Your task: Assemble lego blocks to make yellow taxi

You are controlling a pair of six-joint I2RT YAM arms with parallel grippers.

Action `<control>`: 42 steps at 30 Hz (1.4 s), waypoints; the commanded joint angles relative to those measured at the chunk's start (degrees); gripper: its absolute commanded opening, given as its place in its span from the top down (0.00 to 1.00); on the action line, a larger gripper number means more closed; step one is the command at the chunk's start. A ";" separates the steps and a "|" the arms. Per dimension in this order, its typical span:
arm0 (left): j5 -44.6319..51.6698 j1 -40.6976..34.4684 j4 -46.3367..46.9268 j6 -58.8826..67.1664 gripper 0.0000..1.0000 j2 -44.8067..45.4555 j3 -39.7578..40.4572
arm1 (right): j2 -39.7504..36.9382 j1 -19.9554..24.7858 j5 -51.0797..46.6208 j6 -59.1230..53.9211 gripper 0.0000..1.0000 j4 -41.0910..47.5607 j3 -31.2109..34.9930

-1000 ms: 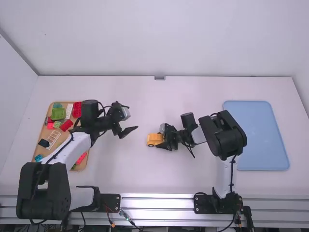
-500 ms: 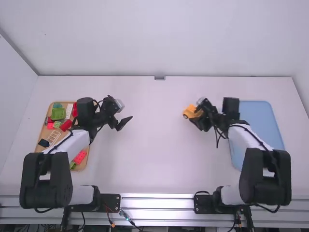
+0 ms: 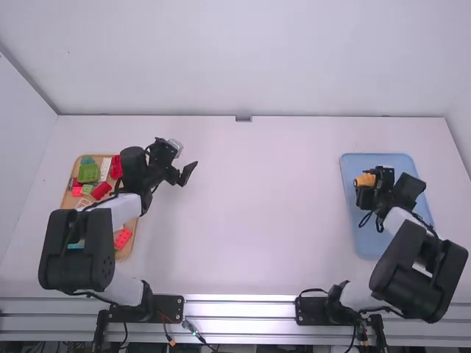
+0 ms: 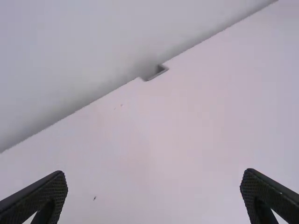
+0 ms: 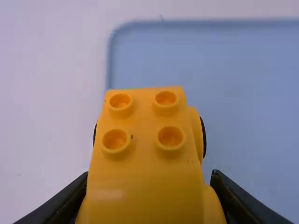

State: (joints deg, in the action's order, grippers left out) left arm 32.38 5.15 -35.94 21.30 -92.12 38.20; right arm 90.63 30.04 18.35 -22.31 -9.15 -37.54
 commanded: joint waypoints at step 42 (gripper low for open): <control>-35.47 -13.79 32.76 -14.43 0.01 29.81 7.80 | -46.29 -32.61 -16.96 6.34 0.01 15.52 1.20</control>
State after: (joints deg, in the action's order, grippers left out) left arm 0.19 -8.25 -3.68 7.22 -64.93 44.69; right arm 46.19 -1.17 1.69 -15.51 6.52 -36.36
